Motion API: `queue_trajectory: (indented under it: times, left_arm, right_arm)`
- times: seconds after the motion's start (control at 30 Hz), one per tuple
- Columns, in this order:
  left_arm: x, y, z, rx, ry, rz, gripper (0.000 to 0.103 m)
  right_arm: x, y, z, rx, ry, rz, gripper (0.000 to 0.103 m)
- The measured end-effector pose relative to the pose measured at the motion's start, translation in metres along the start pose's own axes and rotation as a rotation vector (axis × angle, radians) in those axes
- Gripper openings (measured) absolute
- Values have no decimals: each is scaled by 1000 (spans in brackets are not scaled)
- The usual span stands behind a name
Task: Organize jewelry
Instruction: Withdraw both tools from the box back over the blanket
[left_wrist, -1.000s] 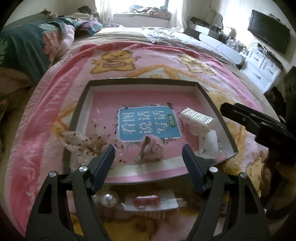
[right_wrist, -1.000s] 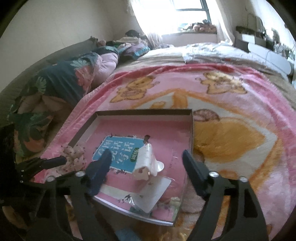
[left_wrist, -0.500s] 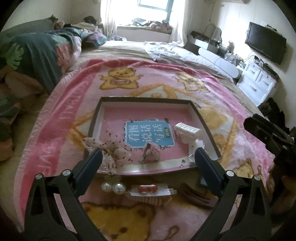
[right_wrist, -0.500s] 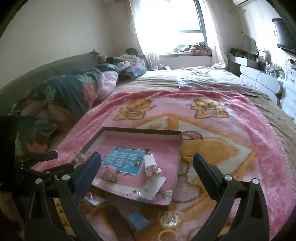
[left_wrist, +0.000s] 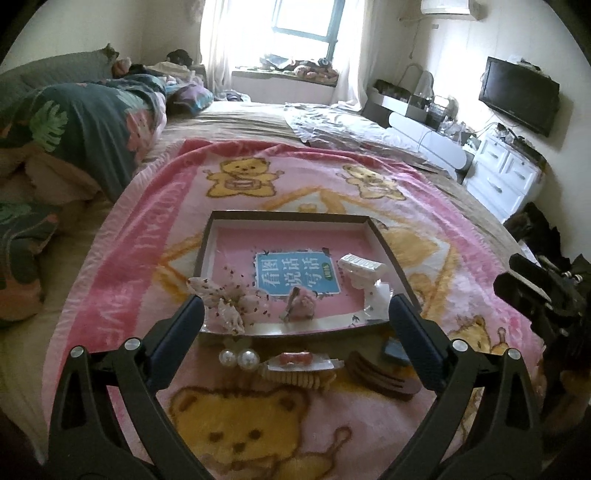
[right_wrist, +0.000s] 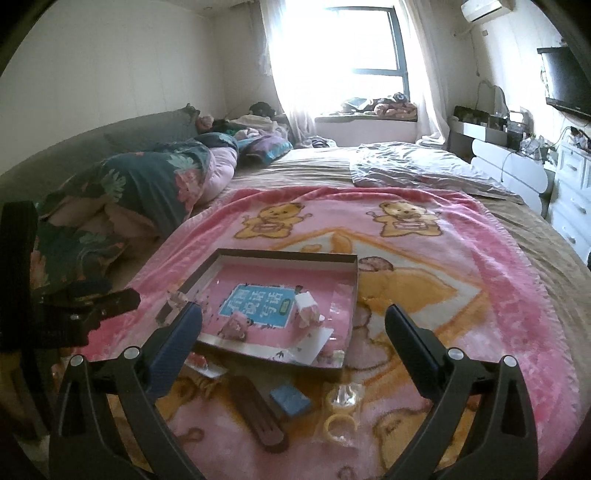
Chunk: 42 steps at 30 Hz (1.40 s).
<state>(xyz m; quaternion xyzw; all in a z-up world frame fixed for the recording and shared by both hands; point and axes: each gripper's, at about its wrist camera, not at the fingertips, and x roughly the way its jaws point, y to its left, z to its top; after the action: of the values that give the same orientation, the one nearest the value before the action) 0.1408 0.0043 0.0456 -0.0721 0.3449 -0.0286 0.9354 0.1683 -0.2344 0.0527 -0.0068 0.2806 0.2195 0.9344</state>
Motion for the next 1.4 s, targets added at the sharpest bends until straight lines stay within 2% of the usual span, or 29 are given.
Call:
queue_trajectory:
  times: [0.73,1.0,1.4]
  left_arm:
    - [-44,6,-33,26,-18,28,94]
    - [-46,15,-47,23,7,38,94]
    - [-30,29,-78,16,96,46,94]
  right_arm:
    - [-43,35,-24,-59,0,26,99]
    - [-44,44,-36,-73,28,39,99]
    - [-34,42,-61,-70,95,47,99]
